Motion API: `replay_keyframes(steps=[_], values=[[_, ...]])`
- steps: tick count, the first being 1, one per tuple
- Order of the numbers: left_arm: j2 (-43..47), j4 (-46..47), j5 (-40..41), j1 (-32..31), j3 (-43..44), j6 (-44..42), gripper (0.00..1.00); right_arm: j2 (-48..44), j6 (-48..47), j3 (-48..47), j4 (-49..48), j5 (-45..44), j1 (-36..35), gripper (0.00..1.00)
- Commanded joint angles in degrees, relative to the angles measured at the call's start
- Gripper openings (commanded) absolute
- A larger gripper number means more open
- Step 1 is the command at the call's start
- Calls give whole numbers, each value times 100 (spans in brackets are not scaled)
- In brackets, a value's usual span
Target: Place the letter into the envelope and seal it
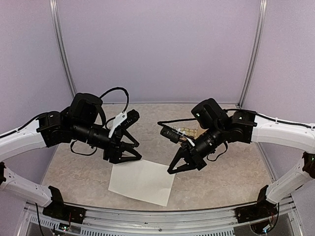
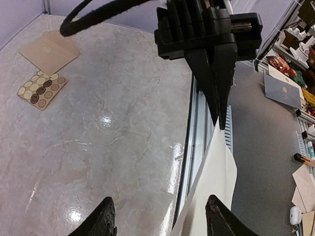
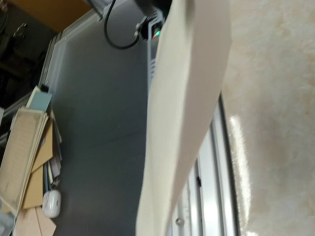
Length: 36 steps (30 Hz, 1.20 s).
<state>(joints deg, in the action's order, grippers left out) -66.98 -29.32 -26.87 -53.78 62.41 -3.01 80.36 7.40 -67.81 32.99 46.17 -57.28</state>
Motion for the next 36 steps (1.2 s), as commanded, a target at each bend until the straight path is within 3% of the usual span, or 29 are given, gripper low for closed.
replay_keyframes(steps=[1,5,9,15,23,24,27,29,31,36], values=[[-243,-235,-597,-117,227,-170,54,139,-270,-269,504,128,-135,0],[-457,-335,-969,-219,223,-134,38,207,-364,-424,658,54,-158,0],[-588,-396,-1103,-282,188,-88,36,248,-454,-557,804,-67,-170,0],[-623,-403,-1139,-282,175,-65,4,309,-558,-662,940,-207,-170,0],[-568,-414,-1122,-253,78,16,0,131,-479,-730,919,-1123,-118,1],[-535,-373,-1095,-227,45,83,0,64,-431,-702,858,-1273,-72,13],[-260,-1,-990,-90,-157,352,0,-296,-132,-459,426,-1573,122,68],[54,542,-826,34,-401,757,0,-701,165,-144,-199,-1680,223,88],[384,1307,-732,106,-745,1182,0,-1084,593,302,-1031,-1763,241,99],[1194,2964,-449,148,-1571,2016,0,-1691,1488,1471,-3432,-1772,241,99]])
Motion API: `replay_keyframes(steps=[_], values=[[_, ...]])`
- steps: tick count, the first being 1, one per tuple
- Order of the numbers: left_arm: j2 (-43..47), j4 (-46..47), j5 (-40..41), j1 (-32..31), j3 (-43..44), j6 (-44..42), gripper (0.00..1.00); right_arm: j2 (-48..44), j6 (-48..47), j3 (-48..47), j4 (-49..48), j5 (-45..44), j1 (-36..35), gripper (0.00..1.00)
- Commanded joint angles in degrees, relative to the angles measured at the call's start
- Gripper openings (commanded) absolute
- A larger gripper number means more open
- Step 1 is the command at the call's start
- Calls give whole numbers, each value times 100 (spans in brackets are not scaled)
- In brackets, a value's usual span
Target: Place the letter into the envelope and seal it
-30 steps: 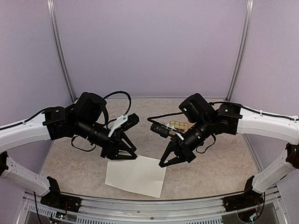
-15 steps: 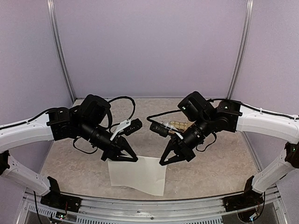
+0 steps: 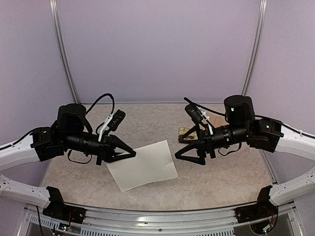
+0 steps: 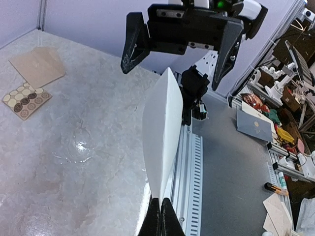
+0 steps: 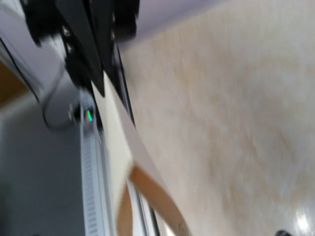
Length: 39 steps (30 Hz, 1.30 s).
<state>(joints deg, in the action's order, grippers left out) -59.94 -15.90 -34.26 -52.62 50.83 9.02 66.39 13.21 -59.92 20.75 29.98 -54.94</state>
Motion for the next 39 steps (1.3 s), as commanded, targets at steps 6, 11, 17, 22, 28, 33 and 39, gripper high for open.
replay_keyframes(steps=[6,11,17,22,28,33,39], values=[[857,2517,297,63,-864,1236,0,-61,1157,971,-3021,-143,-49,100],[849,2666,261,61,-944,1318,0,325,1125,720,-3117,337,-194,96],[745,2465,191,59,-925,1328,0,452,1111,552,-3193,585,-206,23],[580,1825,6,106,-684,1151,15,462,653,181,-2360,448,-203,0],[396,1221,-265,129,-466,975,24,705,-2,-526,-941,643,-204,0],[294,896,-278,138,-283,813,43,882,-313,-881,-153,680,-206,0],[155,520,-285,147,-6,593,36,1061,-466,-1105,284,707,-203,0]])
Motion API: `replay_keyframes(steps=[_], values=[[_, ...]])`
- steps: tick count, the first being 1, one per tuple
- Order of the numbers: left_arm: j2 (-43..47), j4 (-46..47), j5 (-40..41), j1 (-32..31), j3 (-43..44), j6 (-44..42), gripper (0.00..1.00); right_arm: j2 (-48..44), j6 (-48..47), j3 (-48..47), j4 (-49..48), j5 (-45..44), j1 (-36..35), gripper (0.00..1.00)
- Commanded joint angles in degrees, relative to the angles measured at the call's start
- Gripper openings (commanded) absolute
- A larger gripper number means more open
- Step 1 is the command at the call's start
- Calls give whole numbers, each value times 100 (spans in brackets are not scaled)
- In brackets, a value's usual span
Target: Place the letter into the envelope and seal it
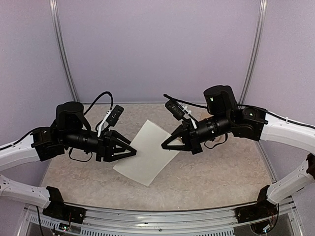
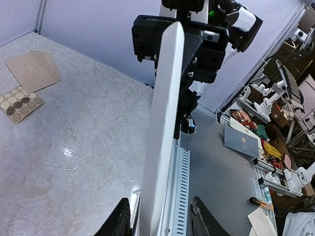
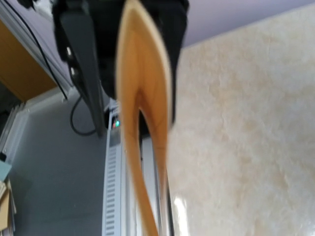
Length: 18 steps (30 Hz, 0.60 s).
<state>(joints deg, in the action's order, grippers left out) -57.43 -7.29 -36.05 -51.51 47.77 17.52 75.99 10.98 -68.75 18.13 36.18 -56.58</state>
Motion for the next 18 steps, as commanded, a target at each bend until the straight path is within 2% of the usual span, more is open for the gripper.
replay_keyframes(steps=[1,4,9,12,18], values=[[-131,-377,-140,24,325,-270,34,113,-250,-239,577,82,-44,0],[-234,-483,-202,27,347,-316,28,127,-285,-279,659,66,-46,0],[-308,-616,-324,19,304,-328,32,127,-357,-355,789,52,-44,0],[-371,-675,-360,-6,291,-335,30,143,-384,-395,830,82,-43,0],[-426,-686,-360,-35,325,-369,13,227,-461,-442,935,128,-43,0]])
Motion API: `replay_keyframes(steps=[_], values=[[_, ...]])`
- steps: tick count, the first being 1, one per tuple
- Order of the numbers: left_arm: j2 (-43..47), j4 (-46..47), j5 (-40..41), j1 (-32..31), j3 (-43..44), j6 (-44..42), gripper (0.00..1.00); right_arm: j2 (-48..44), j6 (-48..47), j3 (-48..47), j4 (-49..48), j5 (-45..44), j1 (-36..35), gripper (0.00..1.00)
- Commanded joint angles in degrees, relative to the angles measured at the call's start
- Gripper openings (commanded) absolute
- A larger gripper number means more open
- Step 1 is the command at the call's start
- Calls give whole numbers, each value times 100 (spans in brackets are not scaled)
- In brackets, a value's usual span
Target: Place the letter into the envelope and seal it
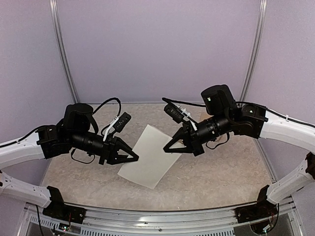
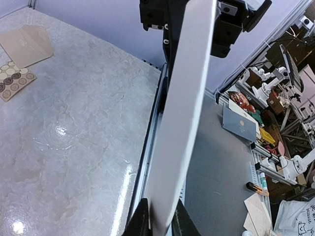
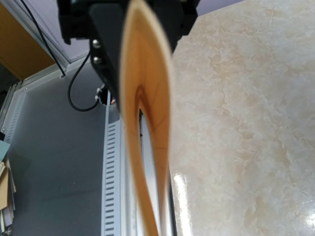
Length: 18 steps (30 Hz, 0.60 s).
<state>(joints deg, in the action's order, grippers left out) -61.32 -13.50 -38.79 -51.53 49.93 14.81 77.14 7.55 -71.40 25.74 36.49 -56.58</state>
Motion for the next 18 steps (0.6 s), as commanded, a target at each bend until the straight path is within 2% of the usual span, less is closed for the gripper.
replay_keyframes(steps=[1,12,14,18], values=[[-44,-77,-78,-33,106,-101,12,108,-123,-177,184,83,-44,0],[-143,-127,-111,-41,94,-127,12,107,-167,-217,274,69,-45,0],[-151,-127,-124,-40,76,-136,4,108,-172,-212,271,69,-38,0],[-152,-127,-116,-37,62,-136,0,99,-181,-217,276,53,-39,0]])
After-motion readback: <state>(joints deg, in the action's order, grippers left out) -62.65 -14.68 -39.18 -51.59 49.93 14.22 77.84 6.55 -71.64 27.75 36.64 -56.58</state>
